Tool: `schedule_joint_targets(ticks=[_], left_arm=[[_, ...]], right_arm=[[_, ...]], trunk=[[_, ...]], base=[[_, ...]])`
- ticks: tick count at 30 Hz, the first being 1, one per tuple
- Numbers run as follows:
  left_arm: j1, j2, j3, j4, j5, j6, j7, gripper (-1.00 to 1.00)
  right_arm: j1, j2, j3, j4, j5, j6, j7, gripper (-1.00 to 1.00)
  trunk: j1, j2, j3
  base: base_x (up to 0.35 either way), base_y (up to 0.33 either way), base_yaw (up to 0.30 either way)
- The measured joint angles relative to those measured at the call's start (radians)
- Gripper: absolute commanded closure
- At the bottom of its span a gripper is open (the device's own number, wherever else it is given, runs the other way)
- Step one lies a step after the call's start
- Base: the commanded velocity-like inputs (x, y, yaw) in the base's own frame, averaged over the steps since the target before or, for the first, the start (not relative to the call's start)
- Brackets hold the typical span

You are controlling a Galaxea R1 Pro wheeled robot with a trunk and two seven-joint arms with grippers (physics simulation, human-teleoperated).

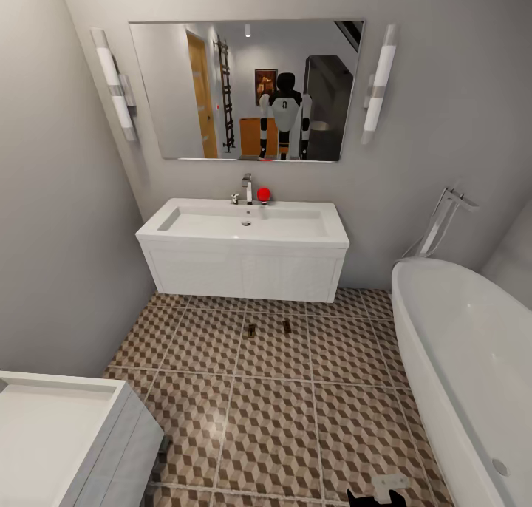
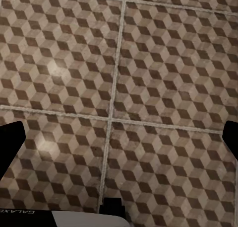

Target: Take the four mousetraps from the cabinet in the bathroom and place them on the bathroom floor. Make sure all four end up on the same floor surface, and ensure that at least two of them are either under or directly next to the same bathroom sink.

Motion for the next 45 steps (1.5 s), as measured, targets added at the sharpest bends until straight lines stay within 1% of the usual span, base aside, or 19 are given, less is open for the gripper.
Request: schedule_joint_targets(ticks=[45], left_arm=[[0.000, 0.000, 0.000, 0.000, 0.000, 0.000, 0.000, -1.00]], right_arm=[[0.000, 0.000, 0.000, 0.000, 0.000, 0.000, 0.000, -1.00]], trunk=[[0.000, 0.000, 0.000]], base=[[0.000, 0.000, 0.000]])
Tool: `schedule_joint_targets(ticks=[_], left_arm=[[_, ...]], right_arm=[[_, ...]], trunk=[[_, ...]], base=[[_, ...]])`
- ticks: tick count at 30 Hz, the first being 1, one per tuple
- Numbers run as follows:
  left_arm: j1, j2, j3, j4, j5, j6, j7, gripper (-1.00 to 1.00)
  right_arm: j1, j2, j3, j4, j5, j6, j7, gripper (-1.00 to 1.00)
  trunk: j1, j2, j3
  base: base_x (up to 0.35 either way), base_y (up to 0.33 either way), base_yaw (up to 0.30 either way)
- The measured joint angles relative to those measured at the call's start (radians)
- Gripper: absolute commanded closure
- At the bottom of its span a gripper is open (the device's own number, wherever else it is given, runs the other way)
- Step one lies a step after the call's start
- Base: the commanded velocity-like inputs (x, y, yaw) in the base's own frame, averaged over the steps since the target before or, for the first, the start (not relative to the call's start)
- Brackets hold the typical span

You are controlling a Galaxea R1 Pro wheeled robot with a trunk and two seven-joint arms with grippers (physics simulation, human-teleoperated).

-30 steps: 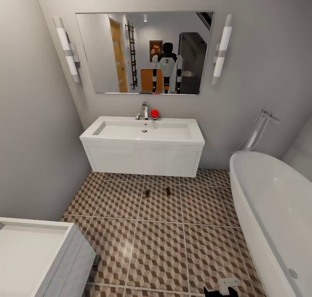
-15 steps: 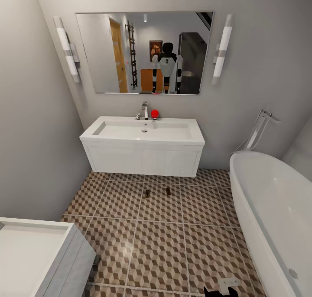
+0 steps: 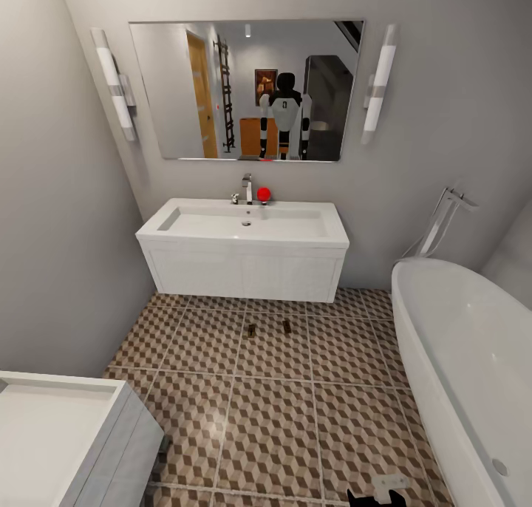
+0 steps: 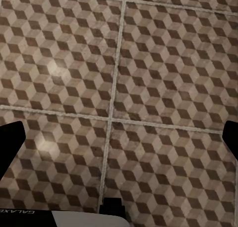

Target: Take the four mousetraps from the cabinet in the bathroom and place them on the bathroom floor. Make sure all four end up on the same floor surface, and ensure that at least two of them are either under or directly next to the same bathroom sink.

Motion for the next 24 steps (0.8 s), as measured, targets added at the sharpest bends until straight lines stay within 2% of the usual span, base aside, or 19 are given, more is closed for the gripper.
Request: schedule_joint_targets(ticks=[12, 17, 24], left_arm=[[0.000, 0.000, 0.000, 0.000, 0.000, 0.000, 0.000, -1.00], [0.003, -0.020, -0.001, 0.001, -0.001, 0.001, -0.001, -1.00], [0.007, -0.028, -0.001, 0.001, 0.000, 0.002, -0.001, -1.00]], right_arm=[[0.000, 0.000, 0.000, 0.000, 0.000, 0.000, 0.000, -1.00], [0.000, 0.000, 0.000, 0.006, 0.001, 0.000, -0.002, -1.00], [0.000, 0.000, 0.000, 0.008, 0.001, 0.000, -0.004, -1.00]], trunk=[[0.000, 0.000, 0.000], [0.001, 0.000, 0.000], [0.001, 0.000, 0.000]], base=[[-0.012, 0.000, 0.000], [-0.217, 0.000, 0.000], [-0.307, 0.000, 0.000]])
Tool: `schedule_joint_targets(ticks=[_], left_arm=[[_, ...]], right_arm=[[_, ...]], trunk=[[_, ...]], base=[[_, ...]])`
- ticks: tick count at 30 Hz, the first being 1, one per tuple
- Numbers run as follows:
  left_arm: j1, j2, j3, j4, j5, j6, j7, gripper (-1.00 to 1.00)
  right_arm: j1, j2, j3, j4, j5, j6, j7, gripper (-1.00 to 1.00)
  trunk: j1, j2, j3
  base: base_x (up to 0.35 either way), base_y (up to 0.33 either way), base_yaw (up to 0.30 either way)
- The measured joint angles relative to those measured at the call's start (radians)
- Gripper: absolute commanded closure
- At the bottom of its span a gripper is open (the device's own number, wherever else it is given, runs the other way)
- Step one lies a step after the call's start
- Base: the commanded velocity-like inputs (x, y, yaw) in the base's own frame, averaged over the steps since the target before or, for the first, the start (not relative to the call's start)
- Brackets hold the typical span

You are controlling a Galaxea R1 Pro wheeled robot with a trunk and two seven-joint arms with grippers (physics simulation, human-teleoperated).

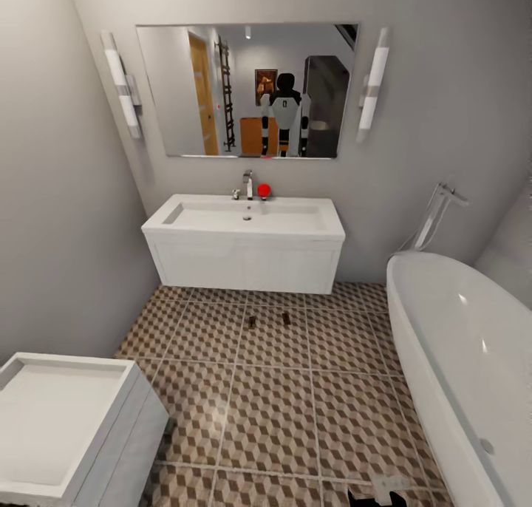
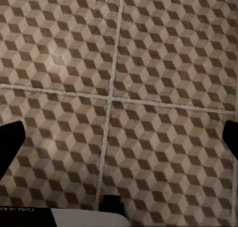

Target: Take the four mousetraps from the cabinet in the bathroom and place them on the bathroom floor. Make sure all four end up on the same floor surface, and ensure that at least two of them are either under or directly next to the same bathroom sink.

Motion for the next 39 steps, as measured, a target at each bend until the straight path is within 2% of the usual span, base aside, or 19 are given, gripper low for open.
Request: schedule_joint_targets(ticks=[21, 39], left_arm=[[0.001, -0.002, 0.000, 0.000, 0.000, 0.000, -0.001, -1.00], [0.001, -0.002, 0.000, 0.000, 0.000, 0.000, -0.001, -1.00]], right_arm=[[0.000, 0.001, 0.000, 0.000, 0.001, 0.000, 0.000, -1.00], [0.000, 0.002, 0.000, 0.001, 0.002, 0.000, -0.003, -1.00]], trunk=[[0.000, 0.000, 0.000], [-0.001, 0.000, 0.000]], base=[[-0.325, 0.000, 0.000], [-0.050, 0.000, 0.003]])
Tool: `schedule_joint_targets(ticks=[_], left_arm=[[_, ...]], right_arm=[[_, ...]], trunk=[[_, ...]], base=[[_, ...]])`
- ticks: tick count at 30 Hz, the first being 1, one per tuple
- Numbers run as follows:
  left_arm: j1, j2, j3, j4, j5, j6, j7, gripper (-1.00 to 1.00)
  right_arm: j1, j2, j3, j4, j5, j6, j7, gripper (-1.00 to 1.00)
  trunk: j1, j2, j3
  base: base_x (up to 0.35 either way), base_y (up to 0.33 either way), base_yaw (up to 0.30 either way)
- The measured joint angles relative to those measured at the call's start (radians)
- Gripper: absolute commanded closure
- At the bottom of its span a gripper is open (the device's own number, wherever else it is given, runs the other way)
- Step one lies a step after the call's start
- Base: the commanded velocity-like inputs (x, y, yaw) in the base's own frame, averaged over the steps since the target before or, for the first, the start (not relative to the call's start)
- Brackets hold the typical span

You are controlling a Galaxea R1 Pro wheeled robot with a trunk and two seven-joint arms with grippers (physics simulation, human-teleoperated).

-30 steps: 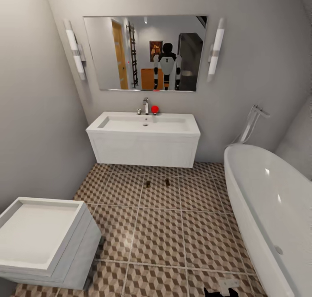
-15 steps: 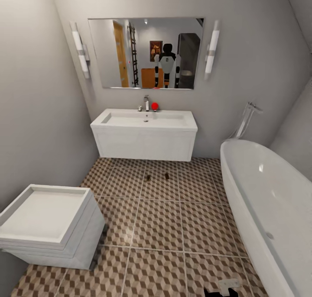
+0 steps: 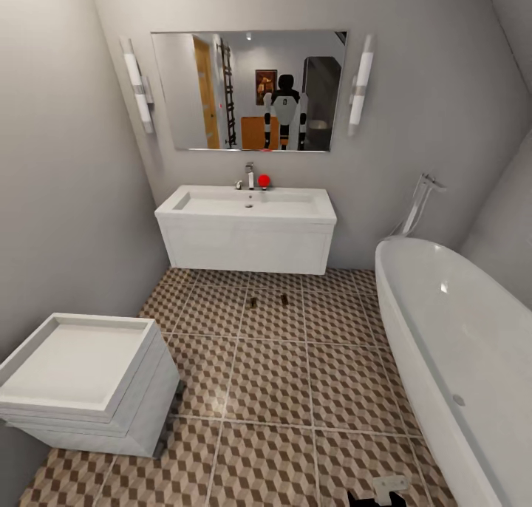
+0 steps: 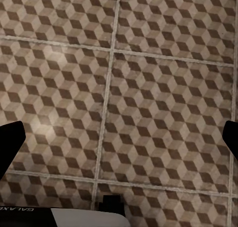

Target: Take the four mousetraps from the cabinet in the bathroom and place them on the bathroom floor. Make sure all four end up on the same floor surface, and ensure that at least two of them are either under or directly next to the same bathroom sink.

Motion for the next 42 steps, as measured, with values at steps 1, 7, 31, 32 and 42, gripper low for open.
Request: schedule_joint_targets(ticks=[1, 7, 31, 32, 42], left_arm=[[0.000, 0.000, 0.000, 0.000, 0.000, 0.000, 0.000, -1.00], [0.000, -0.002, 0.000, 0.000, 0.000, 0.000, 0.000, -1.00], [0.000, -0.004, 0.000, 0.000, 0.000, 0.002, 0.000, -1.00], [0.000, -0.004, 0.000, 0.000, 0.000, 0.002, 0.000, -1.00], [0.000, -0.004, 0.000, 0.000, 0.000, 0.002, 0.000, -1.00]], right_arm=[[0.000, 0.000, 0.000, 0.000, 0.000, 0.000, 0.000, -1.00], [0.000, 0.000, 0.000, 0.000, 0.000, 0.000, 0.000, -1.00], [0.000, 0.001, 0.000, 0.000, 0.000, 0.000, 0.000, -1.00], [0.000, 0.001, 0.000, 0.000, 0.000, 0.000, 0.000, -1.00], [0.000, 0.001, 0.000, 0.000, 0.000, 0.000, 0.000, -1.00]], trunk=[[0.000, 0.000, 0.000], [0.000, 0.000, 0.000], [0.000, 0.000, 0.000], [0.000, 0.000, 0.000], [0.000, 0.000, 0.000]], base=[[-0.002, 0.000, 0.078], [-0.001, 0.000, 0.206], [0.000, 0.000, 0.281], [0.000, 0.000, 0.286], [0.000, 0.000, 0.286]])
